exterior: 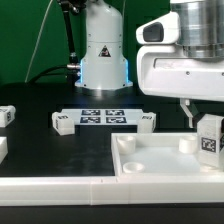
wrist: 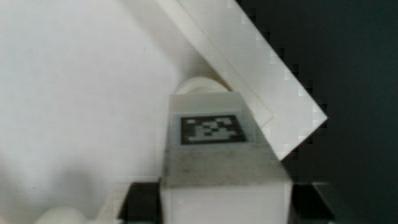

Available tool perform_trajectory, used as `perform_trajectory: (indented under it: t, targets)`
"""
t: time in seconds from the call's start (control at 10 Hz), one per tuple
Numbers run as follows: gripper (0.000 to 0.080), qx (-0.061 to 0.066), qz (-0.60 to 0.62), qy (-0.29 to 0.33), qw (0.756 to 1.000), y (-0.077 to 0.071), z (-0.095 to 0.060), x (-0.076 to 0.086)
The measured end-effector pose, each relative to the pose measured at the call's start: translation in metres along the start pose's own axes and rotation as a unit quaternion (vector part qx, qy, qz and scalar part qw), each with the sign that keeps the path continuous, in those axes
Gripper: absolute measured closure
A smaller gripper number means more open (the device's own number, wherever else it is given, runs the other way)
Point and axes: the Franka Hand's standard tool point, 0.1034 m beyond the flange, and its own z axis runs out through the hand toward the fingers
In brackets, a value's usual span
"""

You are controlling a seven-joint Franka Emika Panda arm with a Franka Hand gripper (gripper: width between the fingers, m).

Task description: Assemble one leg

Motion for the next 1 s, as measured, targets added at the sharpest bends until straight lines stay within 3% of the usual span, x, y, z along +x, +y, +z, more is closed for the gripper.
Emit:
perform_trajectory:
  t: [0.4, 0.7, 0.9, 1.0]
  targets:
    - [0.0506, -0.004, 0.156, 0.004, 0.988, 0.0009, 0.0002, 0.001]
    - [0.0506, -0.006, 0.296, 0.007, 0.955, 0.0006, 0.0004, -0.0011]
    - [0.0506, -0.006, 0.324, 0.002, 0.946, 0.0001, 0.0003, -0.0027]
    - [0.0378, -0.006, 0.316, 0.002, 0.949, -0.0003, 0.0009, -0.0036]
